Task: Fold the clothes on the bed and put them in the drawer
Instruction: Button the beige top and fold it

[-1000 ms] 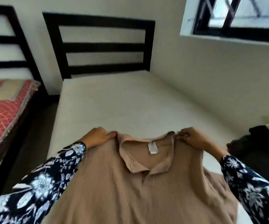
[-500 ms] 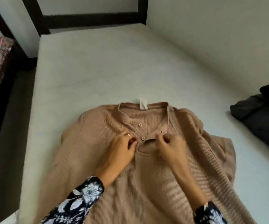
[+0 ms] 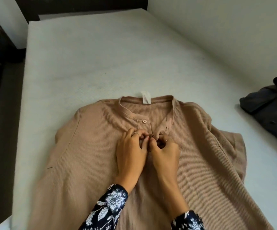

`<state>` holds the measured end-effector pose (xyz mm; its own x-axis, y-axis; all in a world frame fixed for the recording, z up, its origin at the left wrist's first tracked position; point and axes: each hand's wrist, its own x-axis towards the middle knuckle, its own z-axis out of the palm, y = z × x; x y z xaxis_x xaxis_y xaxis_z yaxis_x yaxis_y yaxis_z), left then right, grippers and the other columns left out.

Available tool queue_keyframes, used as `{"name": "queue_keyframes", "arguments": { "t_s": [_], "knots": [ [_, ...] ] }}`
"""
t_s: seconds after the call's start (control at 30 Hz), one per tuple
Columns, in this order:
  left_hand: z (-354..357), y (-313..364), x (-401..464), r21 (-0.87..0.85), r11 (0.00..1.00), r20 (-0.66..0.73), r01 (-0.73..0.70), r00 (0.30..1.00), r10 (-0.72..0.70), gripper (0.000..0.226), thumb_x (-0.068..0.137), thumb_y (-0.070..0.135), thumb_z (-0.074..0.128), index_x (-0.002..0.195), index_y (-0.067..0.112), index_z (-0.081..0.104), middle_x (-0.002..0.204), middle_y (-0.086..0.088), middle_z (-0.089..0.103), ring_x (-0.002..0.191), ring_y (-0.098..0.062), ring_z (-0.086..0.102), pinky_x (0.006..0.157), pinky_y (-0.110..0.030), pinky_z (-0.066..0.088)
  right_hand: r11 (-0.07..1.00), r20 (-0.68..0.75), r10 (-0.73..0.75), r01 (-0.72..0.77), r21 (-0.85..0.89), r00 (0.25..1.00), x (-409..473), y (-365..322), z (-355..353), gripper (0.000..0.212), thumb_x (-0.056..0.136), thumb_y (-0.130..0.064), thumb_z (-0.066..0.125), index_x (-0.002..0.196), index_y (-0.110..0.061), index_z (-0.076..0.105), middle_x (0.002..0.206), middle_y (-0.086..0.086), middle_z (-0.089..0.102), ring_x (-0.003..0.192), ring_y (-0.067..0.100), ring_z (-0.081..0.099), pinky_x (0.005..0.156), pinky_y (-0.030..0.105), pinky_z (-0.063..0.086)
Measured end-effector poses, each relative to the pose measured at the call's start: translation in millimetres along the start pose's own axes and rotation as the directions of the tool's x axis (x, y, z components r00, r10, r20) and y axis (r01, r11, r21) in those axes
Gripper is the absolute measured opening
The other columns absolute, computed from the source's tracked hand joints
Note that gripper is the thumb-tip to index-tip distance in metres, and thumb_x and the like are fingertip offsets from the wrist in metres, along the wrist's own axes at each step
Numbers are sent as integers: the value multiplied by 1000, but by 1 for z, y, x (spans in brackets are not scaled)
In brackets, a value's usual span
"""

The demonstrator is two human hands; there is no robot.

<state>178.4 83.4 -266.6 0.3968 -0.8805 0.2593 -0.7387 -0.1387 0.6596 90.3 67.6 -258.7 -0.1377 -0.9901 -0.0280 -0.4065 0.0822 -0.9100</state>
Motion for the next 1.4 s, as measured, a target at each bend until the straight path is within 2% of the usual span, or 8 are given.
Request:
{"name": "queue_keyframes", "arguments": {
  "t_s": [0.13, 0.3, 0.37, 0.5, 0.77, 1.0, 1.2, 1.4],
  "knots": [
    [2, -4, -4, -129, 991, -73, -29, 997, 20, 4, 88, 20, 65, 91, 22, 66, 92, 11, 63, 77, -14, 59, 69, -39, 51, 948, 163, 27, -77, 309, 986, -1, 7, -12, 7, 90, -10, 65, 88, -11, 72, 78, 3, 74, 75, 12, 70, 70, 24, 54],
    [5, -5, -4, -277, 960, -107, -31, 994, 1, 4, 87, 19, 63, 88, 22, 66, 86, 12, 66, 73, -9, 60, 67, -36, 52, 883, 157, 75, -139, 448, 985, 0, 3, -16, 6, 88, -1, 64, 82, -1, 66, 60, -5, 65, 54, -2, 57, 55, 12, 45],
    [6, -5, -4, -300, 954, -90, -5, 996, -23, 6, 88, 16, 65, 89, 22, 67, 86, 12, 67, 72, -8, 61, 66, -35, 53, 887, 111, 113, -150, 437, 987, 2, 1, -12, 15, 89, -5, 64, 74, -7, 62, 55, -5, 63, 51, 1, 57, 53, 17, 48],
    [9, -9, -4, -354, 935, -47, 33, 997, -53, 8, 88, 18, 62, 91, 24, 66, 88, 11, 67, 76, -10, 63, 69, -39, 54, 959, -27, 99, -88, 270, 995, 5, 3, 3, 22, 82, -28, 66, 67, -13, 61, 60, 3, 66, 59, 22, 64, 65, 47, 56],
    [9, -9, -2, -410, 905, -6, 116, 992, -130, 15, 85, 30, 57, 91, 27, 70, 89, 10, 69, 78, -9, 65, 73, -39, 55, 982, -109, -162, 149, -119, 981, -3, 8, 14, 11, 82, -31, 65, 87, -21, 65, 76, -7, 66, 69, 15, 63, 68, 43, 52],
    [10, -8, 2, -411, 898, 4, 154, 986, -167, 12, 89, 23, 61, 95, 24, 71, 91, 7, 71, 83, -13, 66, 76, -39, 55, 971, -123, -235, 227, -78, 964, -3, 11, 15, 26, 84, -38, 57, 93, -17, 70, 80, -4, 68, 70, 14, 64, 66, 40, 53],
    [5, -1, 5, -366, 928, -75, 69, 992, -104, 13, 88, 11, 66, 98, 14, 73, 90, 17, 61, 88, -4, 61, 79, -5, 42, 977, -38, -191, 194, 85, 981, 0, 13, 10, 28, 90, -29, 46, 88, -12, 68, 75, -6, 67, 66, 8, 59, 64, 32, 48],
    [1, -2, 6, -446, 881, 8, 158, 985, -173, 16, 88, 9, 64, 98, 16, 75, 91, 8, 73, 84, -1, 67, 79, -17, 53, 991, 57, -96, 90, 99, 994, 6, 13, 7, 8, 89, -21, 64, 84, -17, 69, 69, -5, 69, 64, 9, 65, 68, 43, 55]
  ]
}}
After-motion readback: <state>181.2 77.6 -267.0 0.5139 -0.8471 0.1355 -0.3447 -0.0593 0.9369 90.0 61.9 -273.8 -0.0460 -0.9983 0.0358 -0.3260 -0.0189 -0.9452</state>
